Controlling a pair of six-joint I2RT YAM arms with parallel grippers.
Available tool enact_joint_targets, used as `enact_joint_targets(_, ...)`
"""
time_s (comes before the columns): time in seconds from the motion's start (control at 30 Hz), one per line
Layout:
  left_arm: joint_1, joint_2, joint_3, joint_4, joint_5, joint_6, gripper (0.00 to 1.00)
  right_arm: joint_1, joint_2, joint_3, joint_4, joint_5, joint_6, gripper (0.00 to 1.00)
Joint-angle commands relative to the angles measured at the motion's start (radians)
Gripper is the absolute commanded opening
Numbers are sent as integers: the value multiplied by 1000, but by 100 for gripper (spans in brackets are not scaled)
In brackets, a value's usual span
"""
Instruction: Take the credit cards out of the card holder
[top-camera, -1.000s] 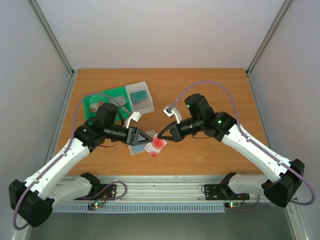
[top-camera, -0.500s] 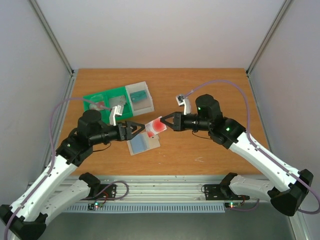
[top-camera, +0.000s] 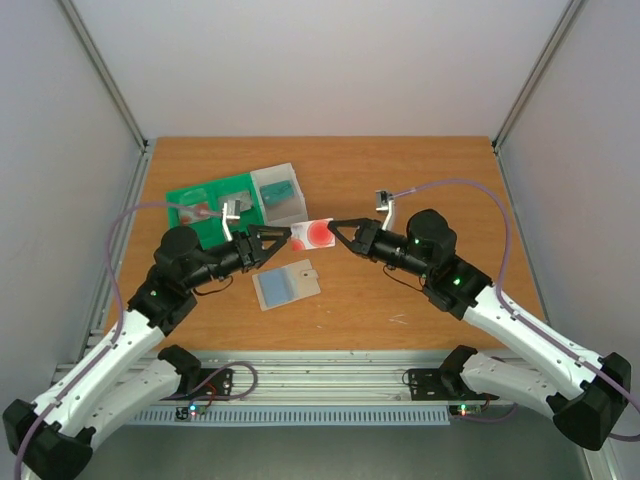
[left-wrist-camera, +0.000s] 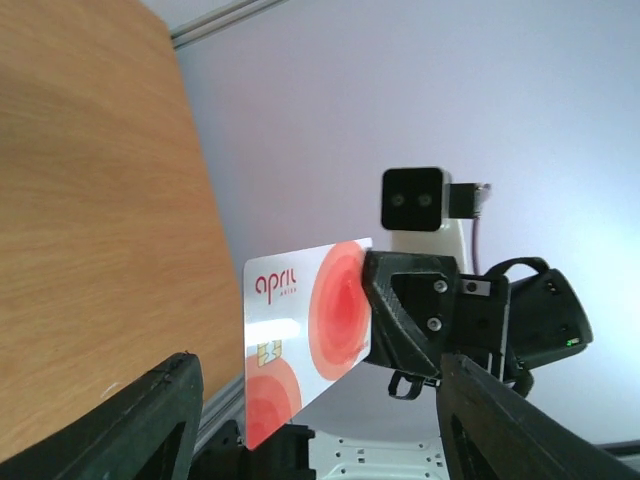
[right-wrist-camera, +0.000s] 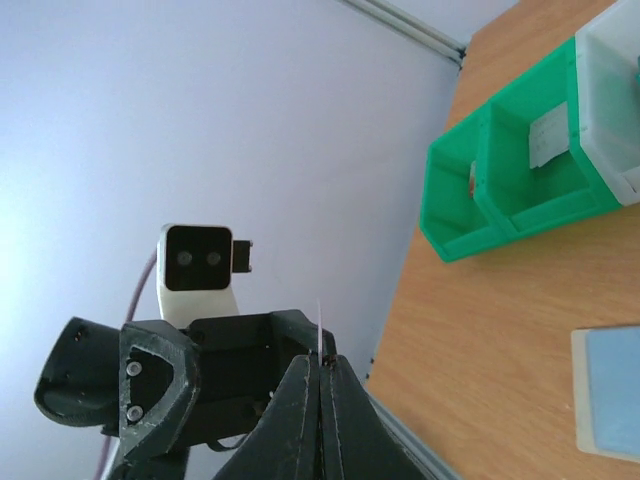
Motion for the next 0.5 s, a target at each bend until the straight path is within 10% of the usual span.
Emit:
enact_joint_targets(0.0,-5,38,-21,204,33,-92,61,-2,-22,-29,171,58,110,1)
enact_joint_targets(0.47,-5,41,-40,195,26,-105,25,-1,13,-83,295,63,196,1)
